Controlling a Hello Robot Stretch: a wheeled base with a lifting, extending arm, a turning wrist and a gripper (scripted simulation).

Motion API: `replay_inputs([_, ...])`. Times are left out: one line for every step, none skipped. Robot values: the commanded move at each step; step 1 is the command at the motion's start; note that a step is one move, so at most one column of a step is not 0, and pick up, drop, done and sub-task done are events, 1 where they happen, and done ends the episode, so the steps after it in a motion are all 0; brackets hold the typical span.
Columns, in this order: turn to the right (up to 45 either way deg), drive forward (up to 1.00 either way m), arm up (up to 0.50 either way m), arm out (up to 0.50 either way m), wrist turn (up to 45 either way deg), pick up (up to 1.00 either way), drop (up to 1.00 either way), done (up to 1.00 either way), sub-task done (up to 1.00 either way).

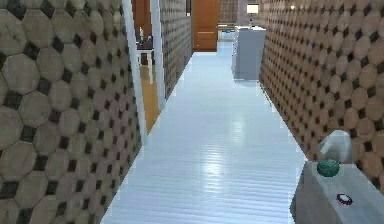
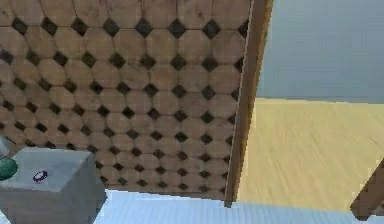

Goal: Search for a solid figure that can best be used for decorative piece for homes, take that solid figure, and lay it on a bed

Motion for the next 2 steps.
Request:
replay_inputs([0.0, 1.0, 0.0, 0.0, 0.0, 0.0, 0.0, 0.0, 0.0])
replay_inputs([3.0, 0.0, 0.0, 0.0, 0.0, 0.0, 0.0, 0.0, 0.0])
